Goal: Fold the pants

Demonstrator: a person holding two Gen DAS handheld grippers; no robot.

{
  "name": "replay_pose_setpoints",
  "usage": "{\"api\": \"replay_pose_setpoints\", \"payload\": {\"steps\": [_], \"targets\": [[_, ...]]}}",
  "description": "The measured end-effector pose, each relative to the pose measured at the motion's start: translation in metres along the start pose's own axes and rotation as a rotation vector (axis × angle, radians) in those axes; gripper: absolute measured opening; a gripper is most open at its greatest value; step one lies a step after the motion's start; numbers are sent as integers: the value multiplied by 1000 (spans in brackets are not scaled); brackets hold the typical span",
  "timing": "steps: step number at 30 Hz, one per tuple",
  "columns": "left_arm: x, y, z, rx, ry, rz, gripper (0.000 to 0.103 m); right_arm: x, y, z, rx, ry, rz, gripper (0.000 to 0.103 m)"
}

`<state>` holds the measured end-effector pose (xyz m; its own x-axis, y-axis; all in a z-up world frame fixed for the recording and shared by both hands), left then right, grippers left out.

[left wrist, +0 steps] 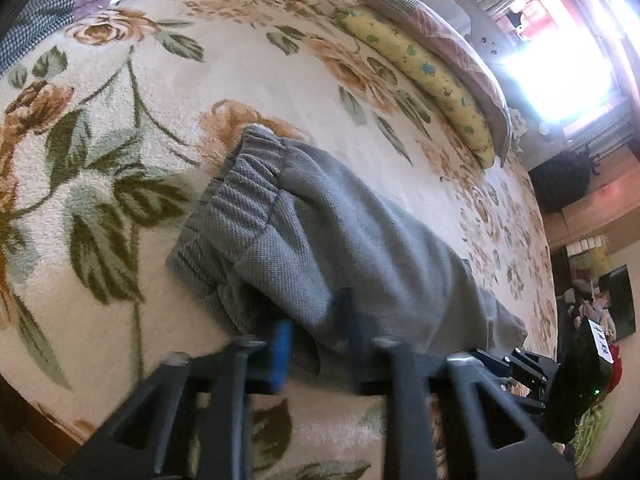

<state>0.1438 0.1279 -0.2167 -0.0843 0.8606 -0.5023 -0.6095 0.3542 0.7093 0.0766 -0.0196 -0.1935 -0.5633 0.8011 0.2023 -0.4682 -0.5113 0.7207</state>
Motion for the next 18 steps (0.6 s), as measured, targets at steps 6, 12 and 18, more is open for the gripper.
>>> {"api": "replay_pose_setpoints", "payload": {"steps": [6, 12, 18], "targets": [[-13, 33, 7, -70, -55, -23, 6, 8, 25, 7, -54, -14, 52, 5], [-5, 33, -1, -60, -76, -11, 6, 21, 30, -1, -35, 19, 79, 5], [14, 9, -14, -12, -57, 8, 8, 20, 1, -19, 48, -12, 58, 9]]}}
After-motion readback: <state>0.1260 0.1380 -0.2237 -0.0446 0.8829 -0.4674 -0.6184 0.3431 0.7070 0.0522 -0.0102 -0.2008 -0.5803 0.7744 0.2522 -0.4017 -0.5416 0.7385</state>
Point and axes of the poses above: each gripper's, at about its wrist camera, not at the fingertips, and y roughly against the way its jaws point, x to its left, z to its top, the point moved 10 cm from there along -y, roughly the way its jaws point, and after that the axes turned 13 degrees about -x, right-handed, at the moved point
